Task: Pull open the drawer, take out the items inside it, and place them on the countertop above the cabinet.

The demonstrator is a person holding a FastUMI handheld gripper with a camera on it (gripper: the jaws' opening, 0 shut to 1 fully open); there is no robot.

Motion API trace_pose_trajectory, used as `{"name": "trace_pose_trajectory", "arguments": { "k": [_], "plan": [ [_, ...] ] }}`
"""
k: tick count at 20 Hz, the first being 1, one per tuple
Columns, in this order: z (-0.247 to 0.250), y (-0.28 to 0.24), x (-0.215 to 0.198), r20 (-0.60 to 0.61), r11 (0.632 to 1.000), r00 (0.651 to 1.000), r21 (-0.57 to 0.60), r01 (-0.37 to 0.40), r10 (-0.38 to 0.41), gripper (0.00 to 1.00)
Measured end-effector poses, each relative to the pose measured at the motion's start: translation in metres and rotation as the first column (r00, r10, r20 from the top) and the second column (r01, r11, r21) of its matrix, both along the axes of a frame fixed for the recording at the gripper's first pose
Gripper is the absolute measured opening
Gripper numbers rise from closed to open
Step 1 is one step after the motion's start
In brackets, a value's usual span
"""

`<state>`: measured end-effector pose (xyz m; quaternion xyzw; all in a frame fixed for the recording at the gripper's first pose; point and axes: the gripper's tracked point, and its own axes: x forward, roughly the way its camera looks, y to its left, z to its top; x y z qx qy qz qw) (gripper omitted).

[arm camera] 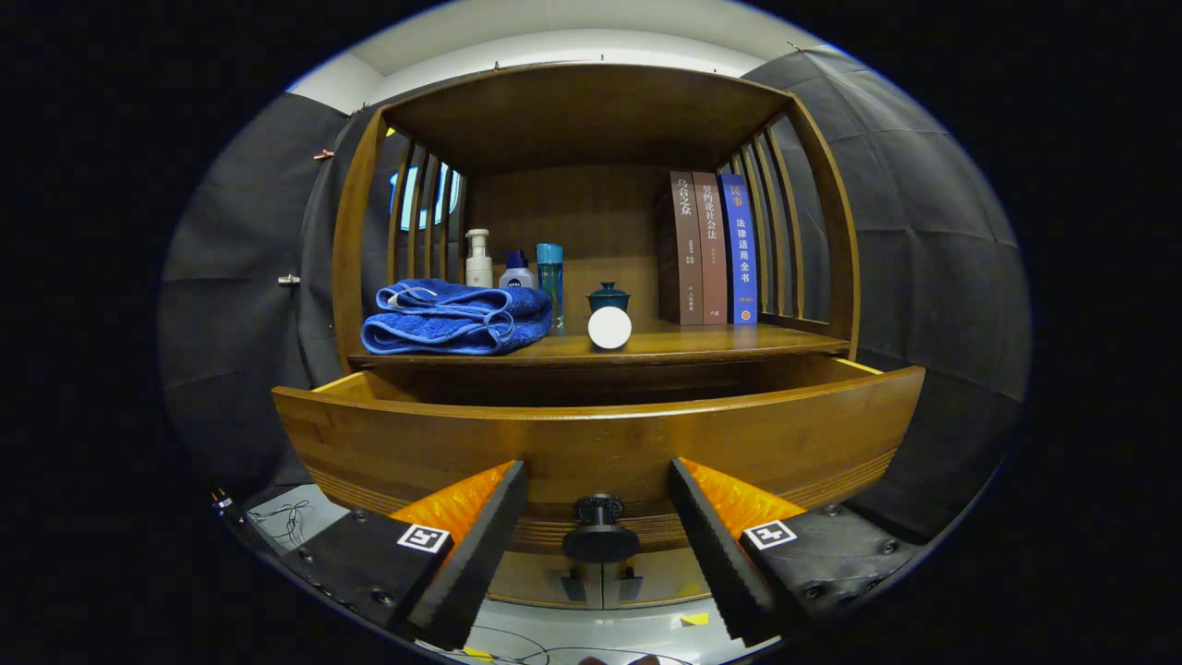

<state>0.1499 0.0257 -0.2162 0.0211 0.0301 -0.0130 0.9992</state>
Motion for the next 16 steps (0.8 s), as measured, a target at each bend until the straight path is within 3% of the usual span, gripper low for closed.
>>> {"name": "trace_pose_trajectory", "arguments": {
  "k": [16],
  "plan": [
    [0.006,-0.002,0.086,0.005,1.0,1.0,-0.017,0.006,-0.006,0.99]
  ]
}}
